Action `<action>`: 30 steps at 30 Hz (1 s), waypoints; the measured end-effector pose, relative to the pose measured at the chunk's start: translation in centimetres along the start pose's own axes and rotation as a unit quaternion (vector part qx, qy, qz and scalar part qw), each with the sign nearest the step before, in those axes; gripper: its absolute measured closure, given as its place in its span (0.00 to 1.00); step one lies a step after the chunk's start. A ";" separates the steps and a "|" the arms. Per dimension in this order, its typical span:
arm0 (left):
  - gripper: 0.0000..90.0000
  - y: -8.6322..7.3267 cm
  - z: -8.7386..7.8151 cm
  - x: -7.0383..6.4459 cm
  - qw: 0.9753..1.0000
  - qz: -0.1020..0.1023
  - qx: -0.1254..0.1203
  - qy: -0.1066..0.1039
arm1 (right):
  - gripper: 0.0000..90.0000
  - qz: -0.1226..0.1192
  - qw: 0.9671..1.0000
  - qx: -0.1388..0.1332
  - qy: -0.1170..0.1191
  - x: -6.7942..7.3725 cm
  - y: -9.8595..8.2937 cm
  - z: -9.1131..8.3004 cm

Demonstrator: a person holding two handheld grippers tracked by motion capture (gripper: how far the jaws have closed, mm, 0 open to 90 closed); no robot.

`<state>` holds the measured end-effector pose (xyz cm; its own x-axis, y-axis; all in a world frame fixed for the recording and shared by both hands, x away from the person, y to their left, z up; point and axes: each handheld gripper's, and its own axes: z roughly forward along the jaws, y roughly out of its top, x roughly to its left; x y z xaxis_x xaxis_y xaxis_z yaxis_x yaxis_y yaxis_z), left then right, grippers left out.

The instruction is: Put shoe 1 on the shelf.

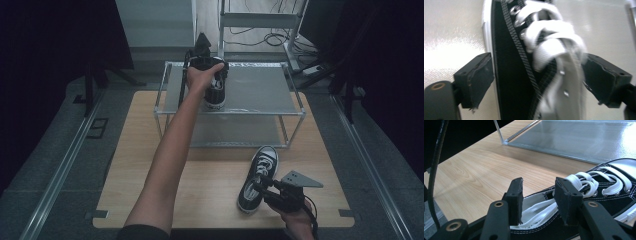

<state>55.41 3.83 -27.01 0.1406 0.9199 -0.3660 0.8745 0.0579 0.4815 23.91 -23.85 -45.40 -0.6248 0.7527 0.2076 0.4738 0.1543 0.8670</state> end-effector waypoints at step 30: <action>0.26 -10.1 -8.5 4.3 0.978 0.164 -0.051 -0.115 | 0.91 -0.054 0.997 0.033 0.041 4.7 -0.4 2.0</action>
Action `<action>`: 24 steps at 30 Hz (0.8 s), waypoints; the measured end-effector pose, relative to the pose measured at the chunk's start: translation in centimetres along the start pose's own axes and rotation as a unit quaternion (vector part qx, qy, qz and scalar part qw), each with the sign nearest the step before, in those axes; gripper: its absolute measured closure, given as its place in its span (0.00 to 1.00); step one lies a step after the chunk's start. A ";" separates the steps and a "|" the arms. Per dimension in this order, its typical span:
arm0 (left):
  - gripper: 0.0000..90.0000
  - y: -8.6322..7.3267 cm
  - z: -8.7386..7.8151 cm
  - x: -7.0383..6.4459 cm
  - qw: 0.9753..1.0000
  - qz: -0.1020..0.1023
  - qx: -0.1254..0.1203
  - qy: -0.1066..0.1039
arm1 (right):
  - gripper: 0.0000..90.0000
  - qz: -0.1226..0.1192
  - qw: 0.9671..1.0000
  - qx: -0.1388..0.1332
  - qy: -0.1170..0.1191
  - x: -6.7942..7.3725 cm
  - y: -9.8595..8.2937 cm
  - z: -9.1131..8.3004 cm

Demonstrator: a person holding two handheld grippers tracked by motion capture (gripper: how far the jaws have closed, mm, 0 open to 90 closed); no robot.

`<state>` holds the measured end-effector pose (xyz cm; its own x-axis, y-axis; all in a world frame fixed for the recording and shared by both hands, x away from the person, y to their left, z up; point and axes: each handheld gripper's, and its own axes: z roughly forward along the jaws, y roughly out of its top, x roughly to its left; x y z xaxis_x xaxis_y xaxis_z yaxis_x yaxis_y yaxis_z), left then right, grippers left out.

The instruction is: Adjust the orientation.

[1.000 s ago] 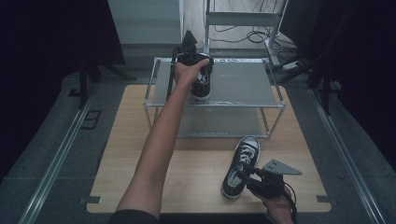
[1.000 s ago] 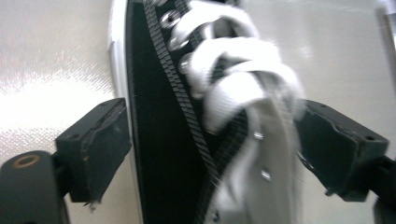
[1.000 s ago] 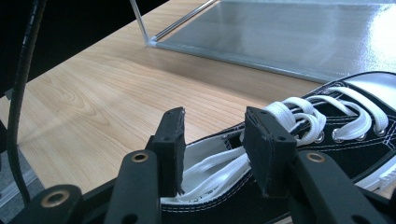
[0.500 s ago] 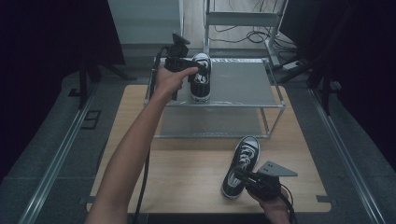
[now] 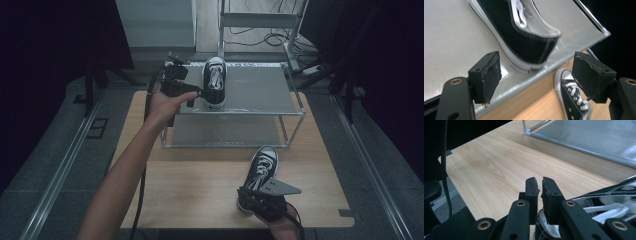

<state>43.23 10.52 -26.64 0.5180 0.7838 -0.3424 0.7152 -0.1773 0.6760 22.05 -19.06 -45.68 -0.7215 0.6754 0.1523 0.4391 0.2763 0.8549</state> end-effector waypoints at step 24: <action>0.27 -9.2 0.1 1.4 0.999 0.034 0.006 -0.007 | 1.00 -0.048 0.997 0.061 -0.028 1.7 -2.6 2.3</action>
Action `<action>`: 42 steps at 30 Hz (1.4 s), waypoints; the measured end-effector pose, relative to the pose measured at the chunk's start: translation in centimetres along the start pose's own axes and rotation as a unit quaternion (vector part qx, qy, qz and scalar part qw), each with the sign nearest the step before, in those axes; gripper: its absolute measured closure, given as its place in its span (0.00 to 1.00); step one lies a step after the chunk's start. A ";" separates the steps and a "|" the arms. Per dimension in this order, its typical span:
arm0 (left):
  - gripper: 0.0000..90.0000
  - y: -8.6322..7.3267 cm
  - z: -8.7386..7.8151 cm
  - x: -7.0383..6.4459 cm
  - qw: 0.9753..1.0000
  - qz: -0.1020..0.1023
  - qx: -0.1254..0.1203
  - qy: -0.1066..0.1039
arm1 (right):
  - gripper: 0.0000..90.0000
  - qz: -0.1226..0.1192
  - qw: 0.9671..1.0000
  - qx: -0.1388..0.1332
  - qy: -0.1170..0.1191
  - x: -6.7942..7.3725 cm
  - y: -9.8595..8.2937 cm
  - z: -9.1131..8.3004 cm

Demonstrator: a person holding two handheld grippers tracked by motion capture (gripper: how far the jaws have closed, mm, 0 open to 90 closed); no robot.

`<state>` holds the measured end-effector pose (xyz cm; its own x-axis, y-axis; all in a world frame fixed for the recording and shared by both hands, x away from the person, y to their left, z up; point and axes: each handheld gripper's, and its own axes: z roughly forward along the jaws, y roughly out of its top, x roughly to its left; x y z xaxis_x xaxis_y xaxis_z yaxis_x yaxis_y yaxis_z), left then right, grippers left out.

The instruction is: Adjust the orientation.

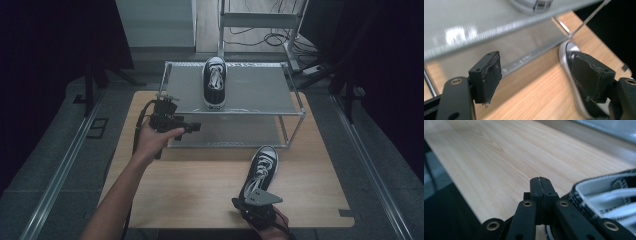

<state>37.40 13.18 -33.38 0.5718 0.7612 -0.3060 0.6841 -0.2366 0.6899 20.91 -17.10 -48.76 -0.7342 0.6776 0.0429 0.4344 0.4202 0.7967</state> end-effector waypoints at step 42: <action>0.27 -13.6 7.2 1.6 0.998 -0.033 0.042 -0.038 | 0.38 0.097 0.993 -0.061 -0.038 -9.9 0.9 -7.4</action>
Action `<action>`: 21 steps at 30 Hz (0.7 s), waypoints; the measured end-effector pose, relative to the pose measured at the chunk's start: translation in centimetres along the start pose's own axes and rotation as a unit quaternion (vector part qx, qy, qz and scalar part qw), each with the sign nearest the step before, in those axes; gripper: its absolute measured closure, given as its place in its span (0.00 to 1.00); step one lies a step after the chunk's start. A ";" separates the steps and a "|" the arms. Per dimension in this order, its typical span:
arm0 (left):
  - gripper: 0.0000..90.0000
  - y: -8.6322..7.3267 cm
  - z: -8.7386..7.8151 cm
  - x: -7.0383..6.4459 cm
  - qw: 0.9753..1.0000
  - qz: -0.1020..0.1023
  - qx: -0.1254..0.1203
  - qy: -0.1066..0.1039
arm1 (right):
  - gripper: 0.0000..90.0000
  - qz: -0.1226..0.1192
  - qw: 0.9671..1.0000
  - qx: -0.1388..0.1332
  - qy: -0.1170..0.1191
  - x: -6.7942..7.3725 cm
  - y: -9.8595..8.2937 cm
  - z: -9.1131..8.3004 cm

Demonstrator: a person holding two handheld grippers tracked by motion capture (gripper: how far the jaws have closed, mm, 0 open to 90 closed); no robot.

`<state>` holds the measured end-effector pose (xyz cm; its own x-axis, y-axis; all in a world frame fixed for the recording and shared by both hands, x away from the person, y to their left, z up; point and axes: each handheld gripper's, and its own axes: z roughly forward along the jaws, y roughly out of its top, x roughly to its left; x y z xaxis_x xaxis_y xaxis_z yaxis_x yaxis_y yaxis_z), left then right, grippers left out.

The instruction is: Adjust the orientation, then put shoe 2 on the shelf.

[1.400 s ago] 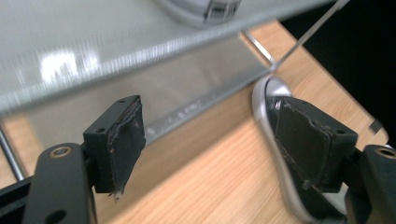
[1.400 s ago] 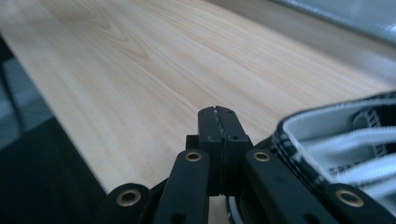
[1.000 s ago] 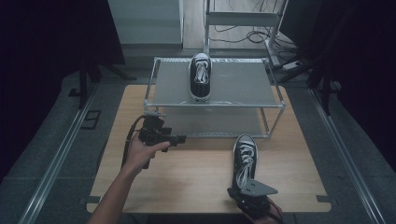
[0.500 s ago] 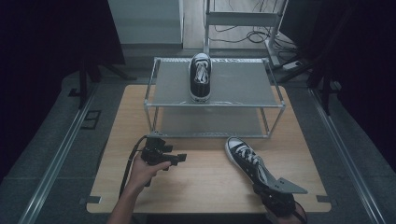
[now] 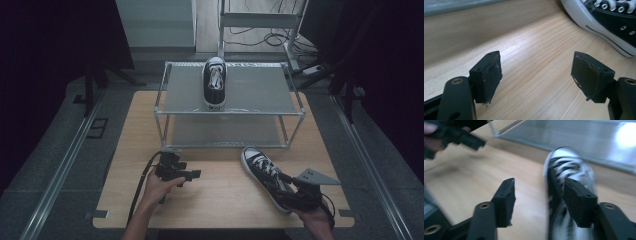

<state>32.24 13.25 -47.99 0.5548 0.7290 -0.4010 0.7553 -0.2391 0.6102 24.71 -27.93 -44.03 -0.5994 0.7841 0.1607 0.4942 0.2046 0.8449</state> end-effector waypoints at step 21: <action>0.27 -1.9 -0.2 0.3 1.000 -0.024 -0.013 0.004 | 0.25 0.007 0.996 0.091 0.003 -2.3 3.7 3.0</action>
<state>30.92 14.06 -49.11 0.5150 0.7439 -0.4259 0.7720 -0.1865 0.6077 29.80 -27.22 -42.81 -0.5948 0.7843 0.1763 0.6086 0.2961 0.7361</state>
